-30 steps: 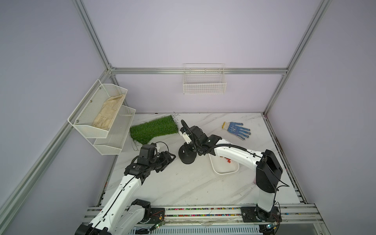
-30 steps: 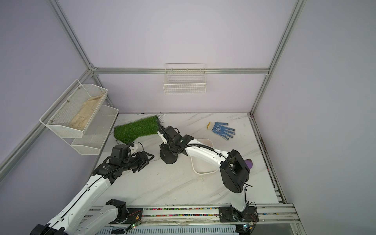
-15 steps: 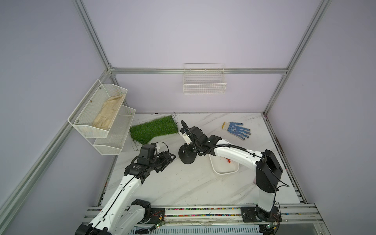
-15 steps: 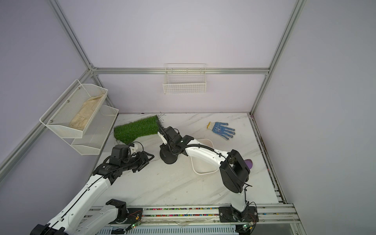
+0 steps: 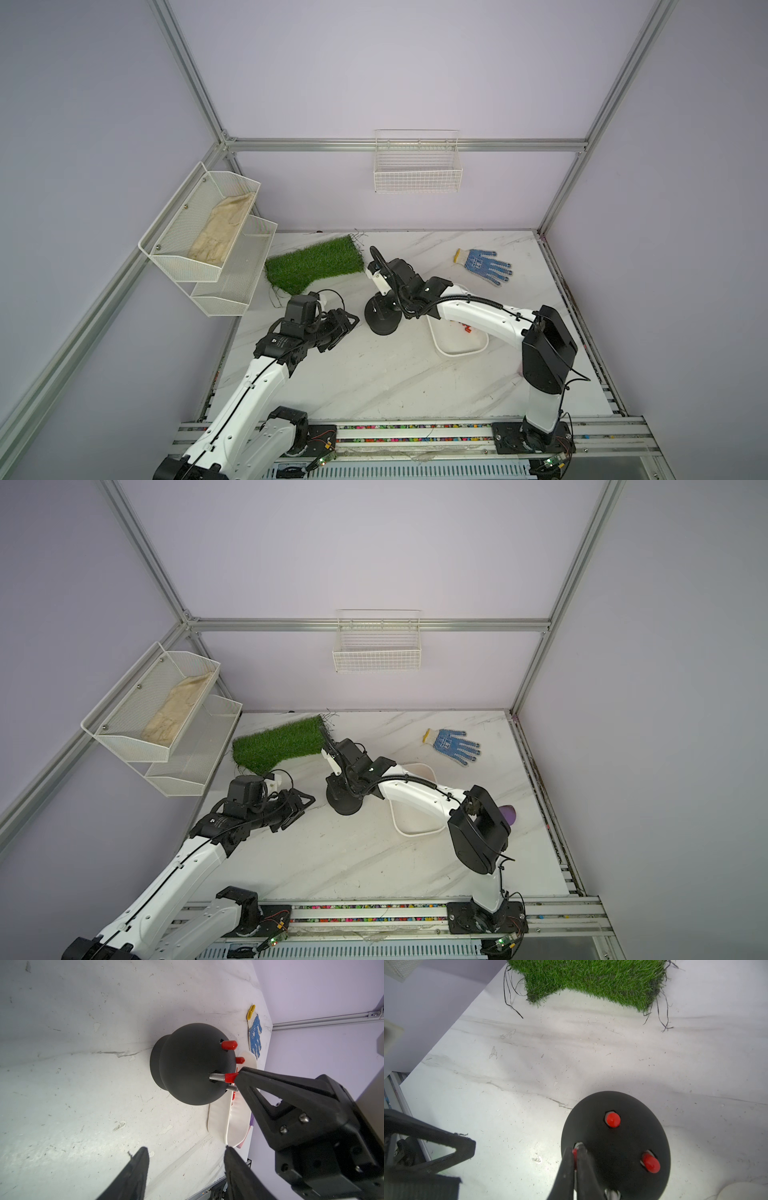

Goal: Cover the protruding screws with screw protection sleeves
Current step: Attach the screw protection sleeve to the screw.

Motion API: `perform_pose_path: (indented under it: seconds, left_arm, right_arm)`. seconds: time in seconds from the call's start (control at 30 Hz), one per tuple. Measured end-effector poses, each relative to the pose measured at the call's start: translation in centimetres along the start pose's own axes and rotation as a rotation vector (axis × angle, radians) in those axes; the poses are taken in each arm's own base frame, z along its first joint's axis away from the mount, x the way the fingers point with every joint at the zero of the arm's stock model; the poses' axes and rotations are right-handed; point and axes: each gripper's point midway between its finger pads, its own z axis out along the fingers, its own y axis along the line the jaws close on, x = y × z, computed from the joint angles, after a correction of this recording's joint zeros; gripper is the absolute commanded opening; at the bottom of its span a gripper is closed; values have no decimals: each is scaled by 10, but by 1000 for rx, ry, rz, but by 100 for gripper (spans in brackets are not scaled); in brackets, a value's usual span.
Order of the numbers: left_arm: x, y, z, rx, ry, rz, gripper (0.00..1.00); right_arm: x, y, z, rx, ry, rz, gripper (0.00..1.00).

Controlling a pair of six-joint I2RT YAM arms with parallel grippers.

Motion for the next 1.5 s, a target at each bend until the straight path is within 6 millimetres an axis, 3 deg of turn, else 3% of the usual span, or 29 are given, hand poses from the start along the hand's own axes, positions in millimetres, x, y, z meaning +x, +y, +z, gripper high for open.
perform_pose_path:
  seconds: [1.5]
  left_arm:
    - [-2, 0, 3, 0, 1, 0, 59]
  right_arm:
    - [3, 1, 0, 34, 9, -141, 8]
